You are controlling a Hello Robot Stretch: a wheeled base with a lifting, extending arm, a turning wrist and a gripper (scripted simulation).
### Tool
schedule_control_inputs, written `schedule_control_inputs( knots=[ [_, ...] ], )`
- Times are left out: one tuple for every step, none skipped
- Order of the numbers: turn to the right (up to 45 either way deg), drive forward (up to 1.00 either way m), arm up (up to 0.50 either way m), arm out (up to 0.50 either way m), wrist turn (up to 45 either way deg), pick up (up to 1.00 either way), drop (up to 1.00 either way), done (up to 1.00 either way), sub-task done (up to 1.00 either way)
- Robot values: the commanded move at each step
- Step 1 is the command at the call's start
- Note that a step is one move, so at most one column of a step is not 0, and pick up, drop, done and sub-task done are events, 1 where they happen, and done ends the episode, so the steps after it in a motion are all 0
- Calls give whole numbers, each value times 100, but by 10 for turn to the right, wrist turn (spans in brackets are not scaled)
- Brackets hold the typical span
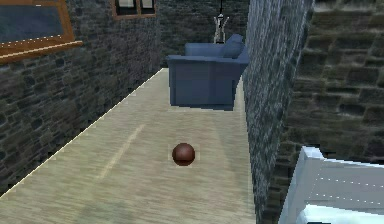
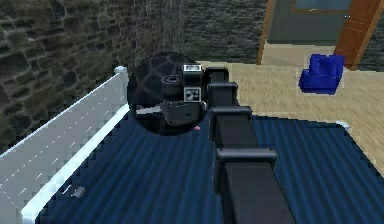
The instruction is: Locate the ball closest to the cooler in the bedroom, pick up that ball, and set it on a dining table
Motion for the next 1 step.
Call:
schedule_control_inputs(
  knots=[
    [0,0,0,0,-450,0,0,0,0]
  ],
)
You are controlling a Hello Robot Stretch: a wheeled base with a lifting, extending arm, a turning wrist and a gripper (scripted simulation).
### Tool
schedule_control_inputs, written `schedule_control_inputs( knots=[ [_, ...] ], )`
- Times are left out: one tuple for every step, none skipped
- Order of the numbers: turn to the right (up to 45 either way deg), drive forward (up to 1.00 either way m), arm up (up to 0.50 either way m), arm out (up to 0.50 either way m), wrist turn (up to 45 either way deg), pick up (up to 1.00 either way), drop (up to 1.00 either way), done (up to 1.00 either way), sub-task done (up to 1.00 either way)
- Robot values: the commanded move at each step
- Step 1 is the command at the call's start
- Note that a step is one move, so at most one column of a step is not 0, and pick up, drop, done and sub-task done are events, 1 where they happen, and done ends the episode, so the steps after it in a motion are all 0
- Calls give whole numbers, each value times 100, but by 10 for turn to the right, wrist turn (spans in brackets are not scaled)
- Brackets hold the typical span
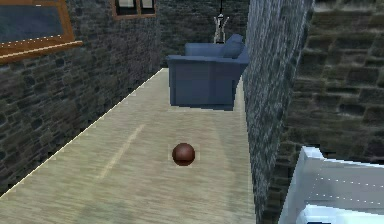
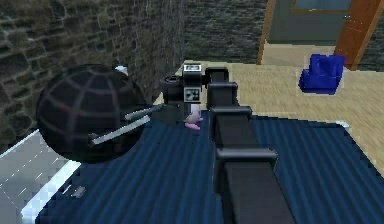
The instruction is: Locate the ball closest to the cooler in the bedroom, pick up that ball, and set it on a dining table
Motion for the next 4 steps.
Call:
schedule_control_inputs(
  knots=[
    [0,0,0,0,-450,0,0,0,0],
    [0,0,0,0,-150,0,0,0,0],
    [0,0,0,-24,0,0,0,0,0],
    [-450,0,0,0,0,0,0,0,0]
  ],
)
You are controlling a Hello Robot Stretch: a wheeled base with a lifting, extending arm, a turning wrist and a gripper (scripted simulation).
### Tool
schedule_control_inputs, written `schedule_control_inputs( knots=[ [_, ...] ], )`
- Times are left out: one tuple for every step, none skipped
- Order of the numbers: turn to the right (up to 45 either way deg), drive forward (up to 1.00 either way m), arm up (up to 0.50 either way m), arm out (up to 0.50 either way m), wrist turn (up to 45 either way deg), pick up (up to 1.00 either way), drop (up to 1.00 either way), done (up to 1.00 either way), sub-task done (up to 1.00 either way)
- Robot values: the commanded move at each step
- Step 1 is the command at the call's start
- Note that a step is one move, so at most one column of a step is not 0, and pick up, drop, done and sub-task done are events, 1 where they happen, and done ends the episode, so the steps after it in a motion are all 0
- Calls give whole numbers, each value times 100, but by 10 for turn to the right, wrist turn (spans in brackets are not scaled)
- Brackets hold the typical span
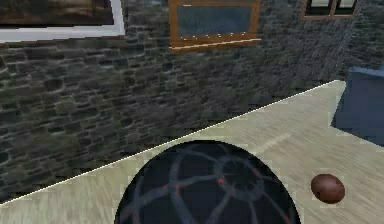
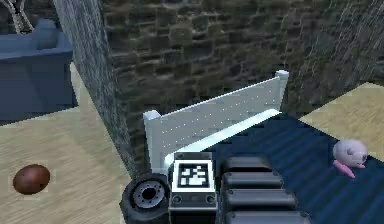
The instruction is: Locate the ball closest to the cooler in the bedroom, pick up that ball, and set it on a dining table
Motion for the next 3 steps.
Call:
schedule_control_inputs(
  knots=[
    [-330,0,0,0,0,0,0,0,0],
    [0,20,0,0,0,0,0,0,0],
    [-450,0,0,0,0,0,0,0,0]
  ],
)
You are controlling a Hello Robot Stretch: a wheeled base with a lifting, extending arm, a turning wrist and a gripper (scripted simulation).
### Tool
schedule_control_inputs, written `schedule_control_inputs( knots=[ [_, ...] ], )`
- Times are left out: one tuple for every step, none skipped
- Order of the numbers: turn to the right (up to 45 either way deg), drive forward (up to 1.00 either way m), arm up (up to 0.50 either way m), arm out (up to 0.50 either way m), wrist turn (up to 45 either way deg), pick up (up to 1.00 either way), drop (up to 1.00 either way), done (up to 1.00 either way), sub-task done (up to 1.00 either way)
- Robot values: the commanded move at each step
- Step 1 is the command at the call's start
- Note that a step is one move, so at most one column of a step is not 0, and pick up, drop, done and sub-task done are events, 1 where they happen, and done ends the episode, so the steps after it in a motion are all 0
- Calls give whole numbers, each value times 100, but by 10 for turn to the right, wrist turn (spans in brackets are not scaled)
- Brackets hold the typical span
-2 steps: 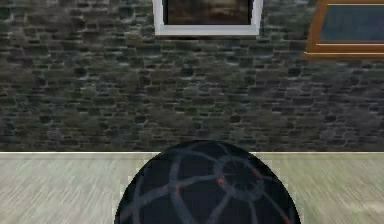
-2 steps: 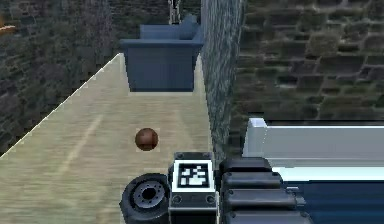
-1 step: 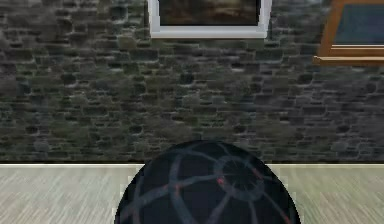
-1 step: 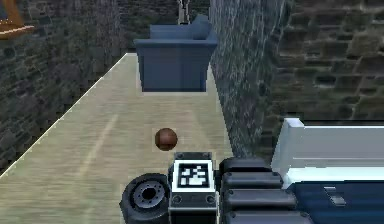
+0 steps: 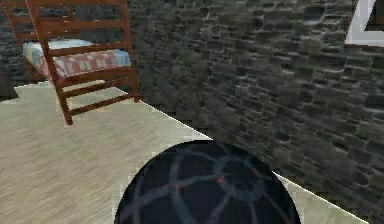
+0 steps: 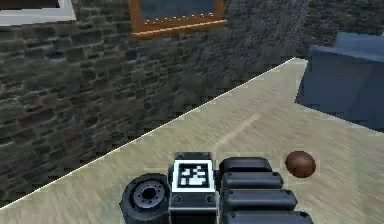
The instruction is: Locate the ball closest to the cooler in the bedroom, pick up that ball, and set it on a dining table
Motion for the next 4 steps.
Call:
schedule_control_inputs(
  knots=[
    [-420,0,0,0,0,0,0,0,0],
    [0,100,0,0,0,0,0,0,0],
    [-60,0,0,0,0,0,0,0,0],
    [-30,0,0,0,0,0,0,0,0]
  ],
)
